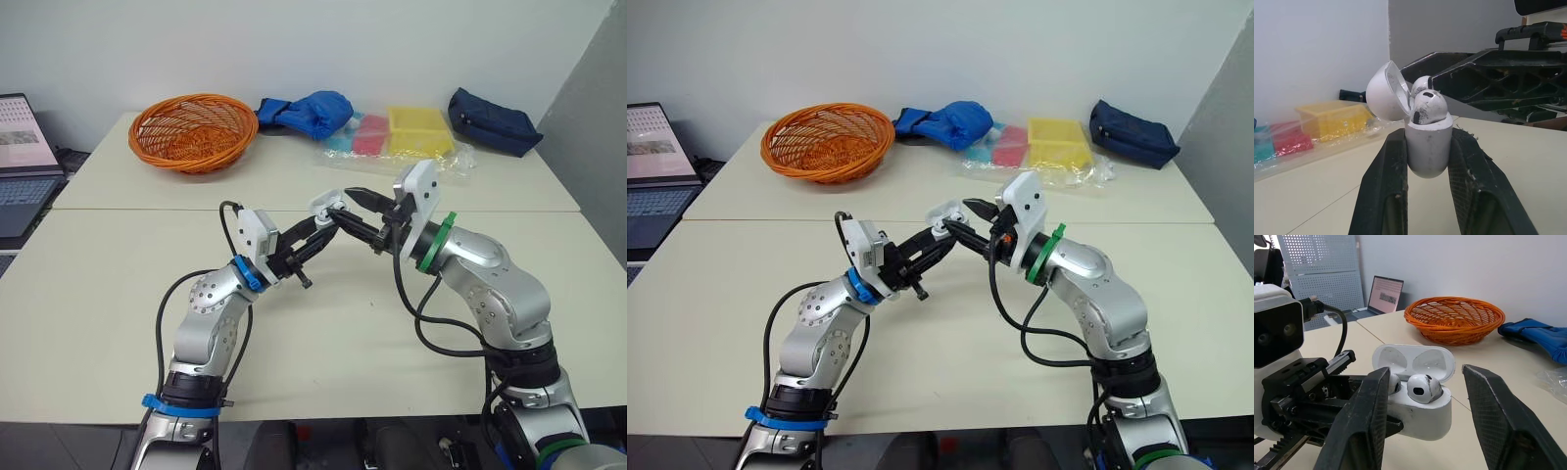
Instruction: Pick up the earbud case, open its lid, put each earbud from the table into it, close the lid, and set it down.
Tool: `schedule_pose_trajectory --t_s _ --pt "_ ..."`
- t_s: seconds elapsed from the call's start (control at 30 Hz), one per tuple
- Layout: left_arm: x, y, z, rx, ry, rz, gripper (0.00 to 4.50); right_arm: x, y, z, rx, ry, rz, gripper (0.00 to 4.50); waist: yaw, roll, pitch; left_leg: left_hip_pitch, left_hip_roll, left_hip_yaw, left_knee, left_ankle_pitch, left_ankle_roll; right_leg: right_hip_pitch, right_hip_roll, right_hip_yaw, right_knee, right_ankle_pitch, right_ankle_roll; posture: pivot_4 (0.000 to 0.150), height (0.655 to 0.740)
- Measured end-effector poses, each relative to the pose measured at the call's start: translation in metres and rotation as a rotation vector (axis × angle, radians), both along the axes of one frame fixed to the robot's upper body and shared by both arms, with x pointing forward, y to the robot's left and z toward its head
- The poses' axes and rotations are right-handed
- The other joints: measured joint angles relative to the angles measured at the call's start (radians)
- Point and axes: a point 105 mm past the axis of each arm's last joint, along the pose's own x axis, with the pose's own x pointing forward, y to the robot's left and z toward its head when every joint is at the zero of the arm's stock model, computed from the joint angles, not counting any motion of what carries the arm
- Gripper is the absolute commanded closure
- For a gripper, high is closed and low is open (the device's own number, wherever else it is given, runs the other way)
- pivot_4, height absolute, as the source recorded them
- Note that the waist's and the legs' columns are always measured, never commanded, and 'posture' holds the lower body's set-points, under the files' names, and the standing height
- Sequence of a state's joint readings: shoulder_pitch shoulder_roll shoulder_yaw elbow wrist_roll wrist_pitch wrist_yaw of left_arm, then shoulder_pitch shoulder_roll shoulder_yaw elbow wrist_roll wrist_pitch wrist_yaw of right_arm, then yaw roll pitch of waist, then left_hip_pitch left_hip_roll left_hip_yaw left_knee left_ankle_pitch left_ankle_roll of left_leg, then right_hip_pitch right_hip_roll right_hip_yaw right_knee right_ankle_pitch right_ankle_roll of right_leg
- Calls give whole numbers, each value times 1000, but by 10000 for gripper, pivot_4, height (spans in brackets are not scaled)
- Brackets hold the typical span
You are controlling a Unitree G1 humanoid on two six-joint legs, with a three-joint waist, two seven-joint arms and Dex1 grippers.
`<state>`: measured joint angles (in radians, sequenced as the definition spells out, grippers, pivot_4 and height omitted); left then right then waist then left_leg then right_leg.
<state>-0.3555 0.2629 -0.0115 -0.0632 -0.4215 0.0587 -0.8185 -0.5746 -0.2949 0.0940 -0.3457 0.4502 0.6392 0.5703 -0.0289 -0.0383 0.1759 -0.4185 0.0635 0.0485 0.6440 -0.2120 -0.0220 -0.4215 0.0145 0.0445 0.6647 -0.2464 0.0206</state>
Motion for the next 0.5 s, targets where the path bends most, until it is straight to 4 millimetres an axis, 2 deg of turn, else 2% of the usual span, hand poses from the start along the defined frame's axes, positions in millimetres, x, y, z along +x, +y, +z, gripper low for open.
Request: schedule_pose_trajectory --t_s 0.07,0.17,0.37,0.43,0.5 --pt "0 0 0 1 -1 -1 37564 -4 -4 5 39 11 35 20599 0 0 0 0 0 0 0 0 0 0 0 0 0 0 0 1500 7400" --pt "0 0 0 3 -2 -2 37564 -12 -19 17 77 29 91 20599 1 0 0 0 0 0 0 0 0 0 0 0 -1 0 0 1500 7400" --pt "-3 -2 -1 30 -8 -42 37564 -17 -40 40 -37 -2 144 20599 0 0 0 1 0 0 0 0 0 0 0 0 0 0 -1 1500 7400" --pt "-3 -4 -4 39 -2 -56 37564 -11 -42 41 -74 18 155 20599 -3 1 0 1 0 0 -1 0 0 0 0 0 0 0 -1 1500 7400" --pt "-4 -5 -8 49 10 -72 37564 0 -48 44 -125 32 136 26159 -3 1 0 1 0 1 -1 0 0 0 0 1 0 0 -1 1500 7400"
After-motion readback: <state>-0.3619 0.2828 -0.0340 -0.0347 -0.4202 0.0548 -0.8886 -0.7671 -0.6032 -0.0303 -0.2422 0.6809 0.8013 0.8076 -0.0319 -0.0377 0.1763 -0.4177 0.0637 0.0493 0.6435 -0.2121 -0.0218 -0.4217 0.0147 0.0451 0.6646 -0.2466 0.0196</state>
